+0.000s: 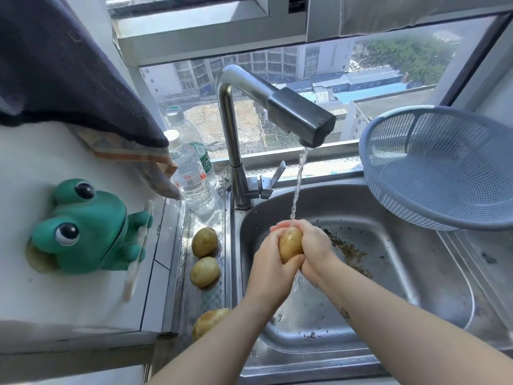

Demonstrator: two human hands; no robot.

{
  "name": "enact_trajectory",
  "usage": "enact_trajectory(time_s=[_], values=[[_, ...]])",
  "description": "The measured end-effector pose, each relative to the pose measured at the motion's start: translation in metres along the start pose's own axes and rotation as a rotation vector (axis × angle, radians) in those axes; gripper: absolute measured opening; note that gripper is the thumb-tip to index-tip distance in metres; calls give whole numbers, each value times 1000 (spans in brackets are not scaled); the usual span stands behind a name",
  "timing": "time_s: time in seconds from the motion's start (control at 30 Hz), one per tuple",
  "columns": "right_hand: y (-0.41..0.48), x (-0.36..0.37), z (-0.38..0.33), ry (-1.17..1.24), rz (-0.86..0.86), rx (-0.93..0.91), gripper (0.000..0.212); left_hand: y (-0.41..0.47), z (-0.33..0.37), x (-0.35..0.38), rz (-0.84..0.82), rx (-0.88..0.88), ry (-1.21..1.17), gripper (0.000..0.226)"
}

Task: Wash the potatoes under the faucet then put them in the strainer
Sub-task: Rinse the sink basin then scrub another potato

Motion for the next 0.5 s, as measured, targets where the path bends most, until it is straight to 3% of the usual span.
enact_trajectory(time_s=[0.1,0.23,0.37,0.5], values=[[-1,-5,0,88,-118,59,31,3,-1,-4,26,-55,-11,44],[4,-15,11,-199,-167,-40,29,5,-2,-3,29,-110,19,39],[7,-14,7,-330,-67,-114,19,4,3,0,38,-45,171,35],[9,-12,6,-216,68,-24,25,3,1,2,19,-17,283,49]])
Point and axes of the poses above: each hand's wrist, its own y-axis towards the middle knuckle, its own x-axis out of the palm, z = x × y, the point moved 2 cm from there along y, towards the middle knuckle, and after that the axes turned 15 degrees about y, right-handed, at the moved point
